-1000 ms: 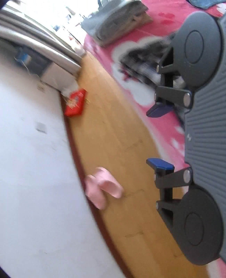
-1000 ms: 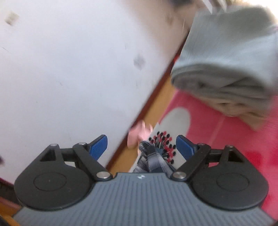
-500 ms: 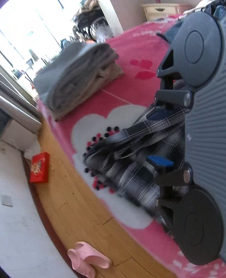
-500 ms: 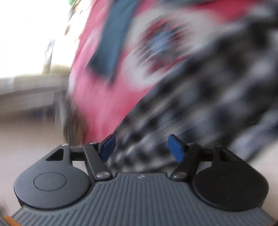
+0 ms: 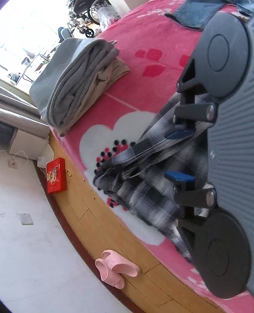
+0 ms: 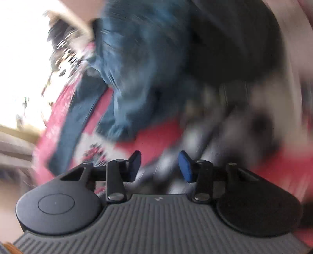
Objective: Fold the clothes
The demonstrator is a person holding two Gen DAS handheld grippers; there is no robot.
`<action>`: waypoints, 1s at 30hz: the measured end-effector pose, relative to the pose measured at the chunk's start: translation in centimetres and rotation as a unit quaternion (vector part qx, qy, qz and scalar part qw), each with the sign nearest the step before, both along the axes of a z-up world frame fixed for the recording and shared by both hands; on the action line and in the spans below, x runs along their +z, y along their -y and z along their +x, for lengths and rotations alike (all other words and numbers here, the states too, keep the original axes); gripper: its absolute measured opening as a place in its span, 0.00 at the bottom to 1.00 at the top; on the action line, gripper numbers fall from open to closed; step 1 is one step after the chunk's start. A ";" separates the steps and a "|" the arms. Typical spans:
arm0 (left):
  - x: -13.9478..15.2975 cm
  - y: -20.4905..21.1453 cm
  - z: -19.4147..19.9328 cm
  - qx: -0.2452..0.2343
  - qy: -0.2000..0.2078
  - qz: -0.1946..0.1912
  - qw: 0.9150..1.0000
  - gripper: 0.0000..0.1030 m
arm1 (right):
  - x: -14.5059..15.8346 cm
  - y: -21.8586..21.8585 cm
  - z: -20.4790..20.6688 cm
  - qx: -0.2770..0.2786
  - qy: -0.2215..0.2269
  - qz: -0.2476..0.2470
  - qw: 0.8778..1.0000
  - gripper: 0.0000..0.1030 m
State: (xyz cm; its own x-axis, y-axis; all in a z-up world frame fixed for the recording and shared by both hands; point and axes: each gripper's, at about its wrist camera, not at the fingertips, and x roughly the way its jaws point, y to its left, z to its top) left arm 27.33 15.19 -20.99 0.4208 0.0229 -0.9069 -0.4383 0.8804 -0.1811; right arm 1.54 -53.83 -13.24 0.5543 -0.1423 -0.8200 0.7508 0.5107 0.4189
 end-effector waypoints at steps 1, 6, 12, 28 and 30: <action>0.1 0.7 -0.2 -0.004 -0.004 0.005 1.000 0.37 | -0.9 1.1 0.7 0.006 -0.002 -0.009 1.000 0.36; 0.7 4.9 -0.3 -0.035 -0.029 0.044 0.998 0.38 | -6.3 6.4 4.2 -0.013 0.004 -0.046 0.999 0.29; 2.3 9.7 0.9 -0.062 -0.036 0.098 0.993 0.42 | -6.4 14.0 5.5 -0.030 0.031 -0.106 0.993 0.23; 1.7 17.7 2.8 -0.077 -0.062 0.118 0.988 0.42 | -5.3 30.9 9.7 0.010 0.063 -0.066 0.996 0.20; 1.9 18.0 2.9 -0.079 -0.059 0.120 0.988 0.43 | -5.1 32.8 10.2 0.005 0.068 -0.068 0.995 0.19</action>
